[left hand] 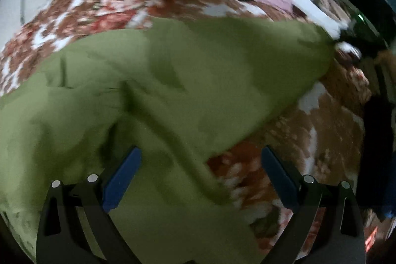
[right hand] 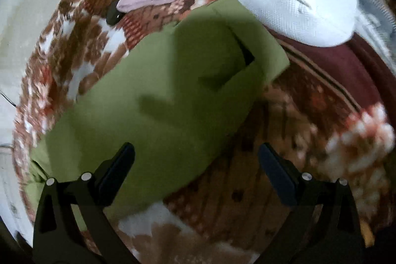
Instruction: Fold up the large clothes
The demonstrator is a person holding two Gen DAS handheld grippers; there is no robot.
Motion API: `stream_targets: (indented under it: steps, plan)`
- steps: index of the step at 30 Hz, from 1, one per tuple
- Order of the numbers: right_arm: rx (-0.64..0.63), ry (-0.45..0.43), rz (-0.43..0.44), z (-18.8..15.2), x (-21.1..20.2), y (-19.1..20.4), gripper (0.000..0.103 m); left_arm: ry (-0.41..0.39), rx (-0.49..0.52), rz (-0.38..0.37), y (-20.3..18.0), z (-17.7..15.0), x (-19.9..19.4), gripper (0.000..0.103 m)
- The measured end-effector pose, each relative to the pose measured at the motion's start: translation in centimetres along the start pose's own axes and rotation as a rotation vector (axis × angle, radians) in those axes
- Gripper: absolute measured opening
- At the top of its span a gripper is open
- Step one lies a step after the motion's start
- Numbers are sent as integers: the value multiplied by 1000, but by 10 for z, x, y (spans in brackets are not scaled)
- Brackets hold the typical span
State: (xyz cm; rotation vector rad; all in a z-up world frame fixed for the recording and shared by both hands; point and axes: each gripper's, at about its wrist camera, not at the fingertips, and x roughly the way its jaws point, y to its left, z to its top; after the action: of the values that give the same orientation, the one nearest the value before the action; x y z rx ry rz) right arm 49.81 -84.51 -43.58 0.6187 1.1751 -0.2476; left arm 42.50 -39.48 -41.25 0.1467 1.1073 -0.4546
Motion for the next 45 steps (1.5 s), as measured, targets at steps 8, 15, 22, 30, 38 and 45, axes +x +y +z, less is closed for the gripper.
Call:
stream_targets:
  steps: [8,15,22,30,38,45]
  plan:
    - [144,80,147,32,35,-32,91,6,22,-25,-5,10,10,96]
    - [155,95,115,39,38,-42,25,32,26,-6,8,9,17,96]
    - [26,5,108,40,-9,-7,7,35,63,-137,4,0,21,96]
    - [-172,-96,184,49,-94,86,6,30,192,-94,-21,-14,44,96]
    - [-317,-114,244,29,-144,181,5,20,180,-93,-18,-25,59,98]
    - [-523,-138,256,-12,-180,299,4,-20,157,-111,-20,-30,65,98]
